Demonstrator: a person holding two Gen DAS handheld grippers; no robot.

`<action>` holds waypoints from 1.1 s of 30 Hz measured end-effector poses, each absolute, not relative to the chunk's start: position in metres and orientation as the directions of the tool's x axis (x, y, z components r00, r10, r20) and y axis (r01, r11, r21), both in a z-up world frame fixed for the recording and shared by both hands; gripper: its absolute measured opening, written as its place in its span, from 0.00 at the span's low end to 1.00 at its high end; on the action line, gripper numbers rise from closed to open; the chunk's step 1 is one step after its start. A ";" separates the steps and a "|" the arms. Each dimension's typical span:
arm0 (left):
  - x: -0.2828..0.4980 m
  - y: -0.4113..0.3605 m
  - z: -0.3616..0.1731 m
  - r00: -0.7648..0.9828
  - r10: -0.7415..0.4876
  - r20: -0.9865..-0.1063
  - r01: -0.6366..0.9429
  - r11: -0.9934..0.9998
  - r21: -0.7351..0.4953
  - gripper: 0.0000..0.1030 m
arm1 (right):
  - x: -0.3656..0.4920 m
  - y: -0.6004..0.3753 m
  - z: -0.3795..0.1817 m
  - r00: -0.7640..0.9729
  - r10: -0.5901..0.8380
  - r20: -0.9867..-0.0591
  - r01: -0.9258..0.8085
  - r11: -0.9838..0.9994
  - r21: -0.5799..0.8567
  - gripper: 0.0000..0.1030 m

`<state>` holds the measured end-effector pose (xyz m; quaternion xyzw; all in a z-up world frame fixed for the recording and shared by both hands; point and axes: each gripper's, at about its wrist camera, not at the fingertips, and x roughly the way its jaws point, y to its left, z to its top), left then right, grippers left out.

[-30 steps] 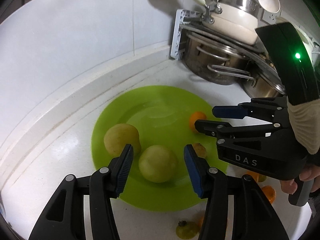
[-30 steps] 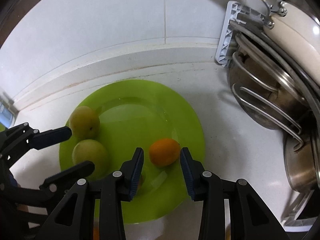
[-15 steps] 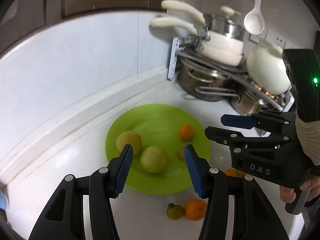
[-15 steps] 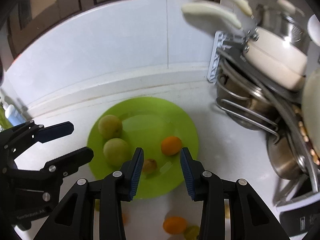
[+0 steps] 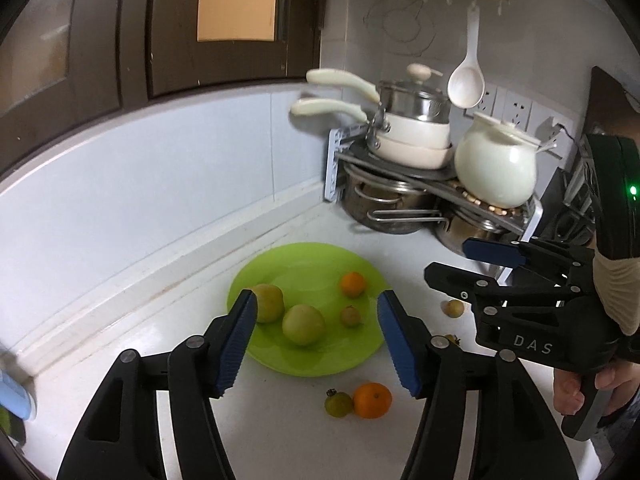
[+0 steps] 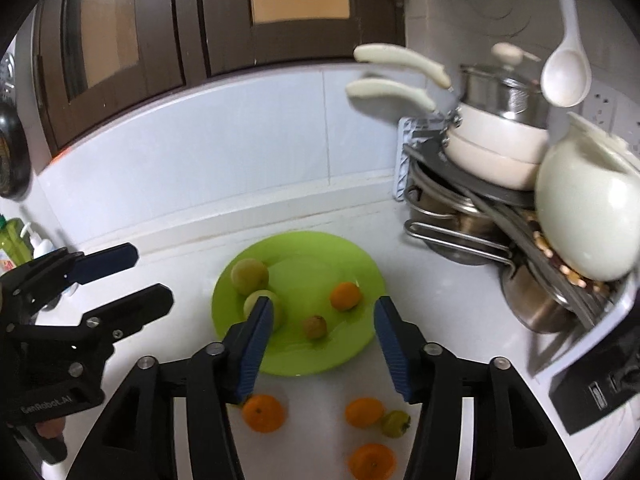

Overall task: Organize fruits
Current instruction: 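Withdraw both open tools from the plate toward the remaining fruits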

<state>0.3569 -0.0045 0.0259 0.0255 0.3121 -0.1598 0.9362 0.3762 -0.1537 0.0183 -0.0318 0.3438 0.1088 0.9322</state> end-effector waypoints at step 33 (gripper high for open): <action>0.284 -0.043 -0.060 0.731 -0.303 -0.611 0.472 0.872 0.133 0.72 | 0.279 -0.193 -0.059 0.707 0.013 -0.707 -0.051 0.998 -0.032 0.64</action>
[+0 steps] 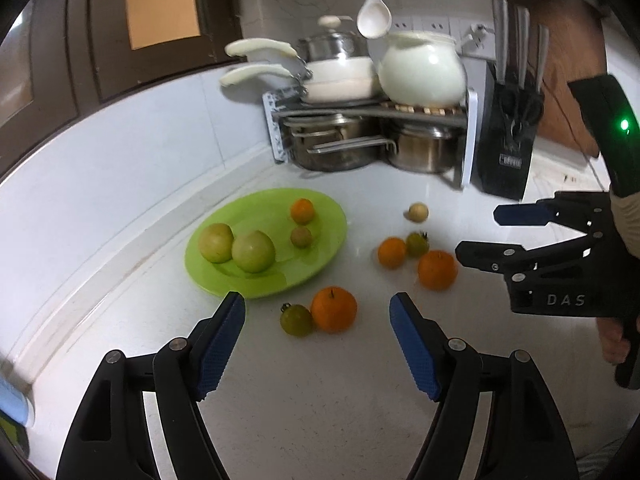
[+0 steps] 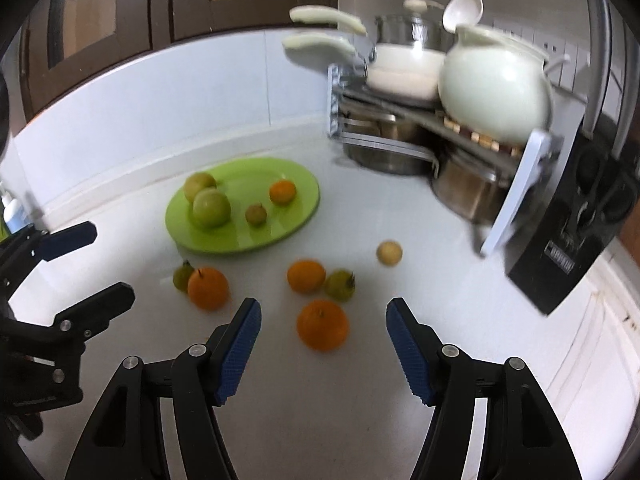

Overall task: Organize fruits
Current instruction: 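Withdraw both open tools from the plate toward the remaining fruits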

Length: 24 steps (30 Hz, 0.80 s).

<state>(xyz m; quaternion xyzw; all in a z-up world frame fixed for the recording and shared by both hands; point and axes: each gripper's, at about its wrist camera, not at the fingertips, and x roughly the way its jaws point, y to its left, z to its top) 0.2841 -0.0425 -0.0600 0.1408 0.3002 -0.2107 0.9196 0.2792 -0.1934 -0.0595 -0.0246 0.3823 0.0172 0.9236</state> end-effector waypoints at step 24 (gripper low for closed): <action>0.331 -0.072 -0.115 0.637 -0.307 -0.707 0.587 0.788 0.187 0.56 | 0.308 -0.198 -0.106 0.621 0.046 -0.783 -0.034 0.999 0.032 0.63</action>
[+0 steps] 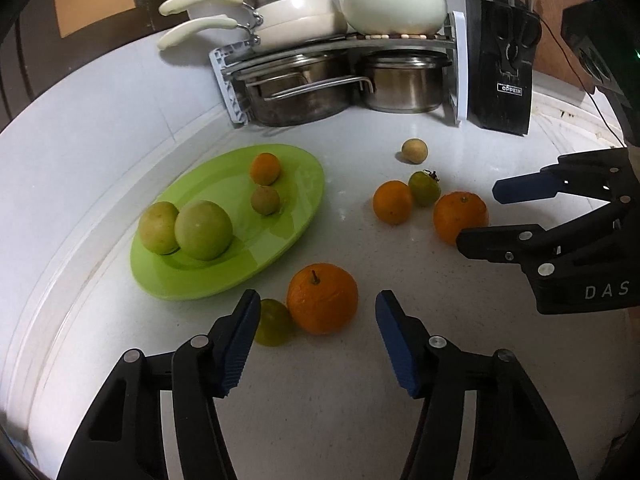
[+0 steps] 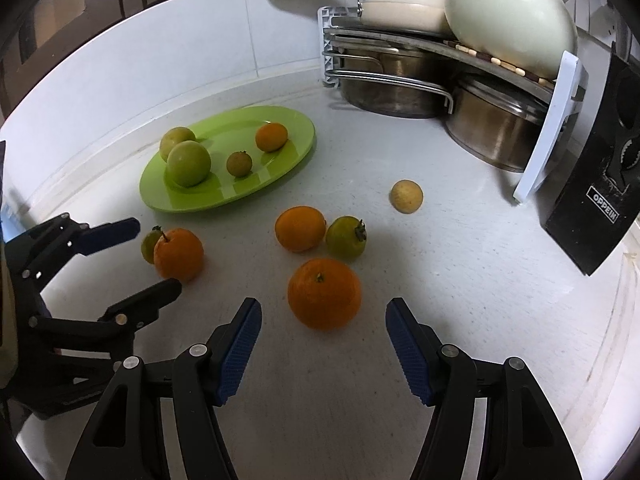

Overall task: Organize fruits
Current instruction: 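Close left gripper on a large orange while right gripper closes on another orange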

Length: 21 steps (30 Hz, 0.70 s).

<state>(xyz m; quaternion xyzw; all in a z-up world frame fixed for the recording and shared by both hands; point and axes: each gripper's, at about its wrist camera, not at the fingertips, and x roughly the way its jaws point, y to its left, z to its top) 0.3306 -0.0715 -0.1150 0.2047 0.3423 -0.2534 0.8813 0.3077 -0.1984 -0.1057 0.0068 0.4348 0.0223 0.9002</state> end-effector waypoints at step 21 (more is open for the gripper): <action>0.344 -0.083 -0.123 0.614 -0.280 -0.738 0.616 0.755 0.226 0.40 | 0.325 -0.199 -0.118 0.604 0.058 -0.795 -0.040 0.998 0.042 0.44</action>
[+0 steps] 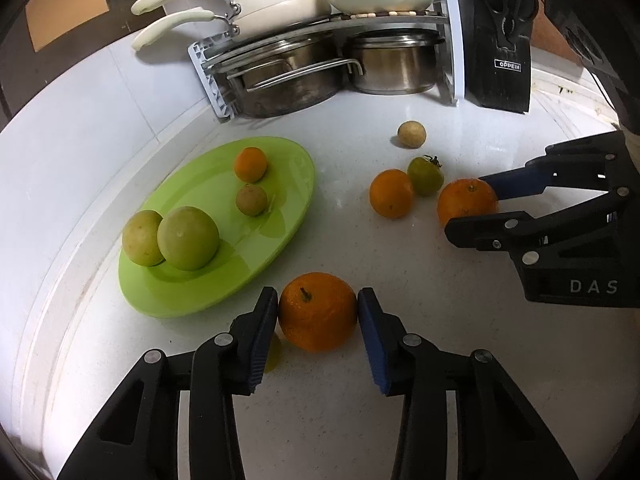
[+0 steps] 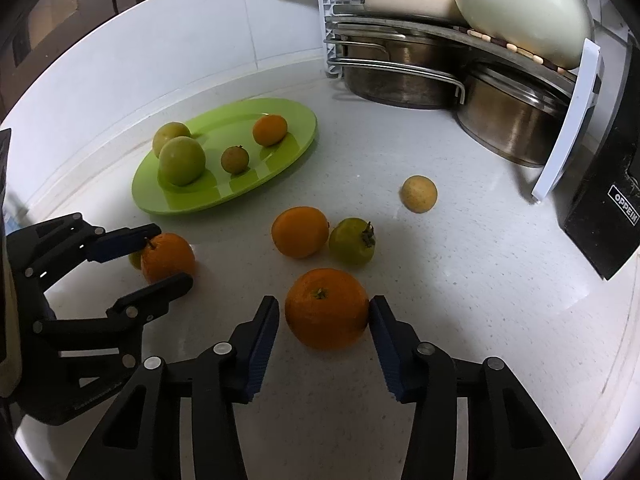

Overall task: Organize fruits
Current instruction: 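Close left gripper on a large orange while right gripper closes on another orange, then carry both oranges over the green plate with both tools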

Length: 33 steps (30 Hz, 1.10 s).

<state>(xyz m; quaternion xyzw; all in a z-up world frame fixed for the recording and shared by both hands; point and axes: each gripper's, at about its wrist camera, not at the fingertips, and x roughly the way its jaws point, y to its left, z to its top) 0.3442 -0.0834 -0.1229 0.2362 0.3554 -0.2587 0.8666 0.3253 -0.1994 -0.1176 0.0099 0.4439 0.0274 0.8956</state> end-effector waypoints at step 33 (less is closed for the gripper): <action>0.320 -0.059 -0.055 0.696 -0.333 -0.636 0.499 0.861 0.096 0.39 | 0.298 -0.188 -0.066 0.702 0.124 -0.701 -0.112 0.992 0.062 0.43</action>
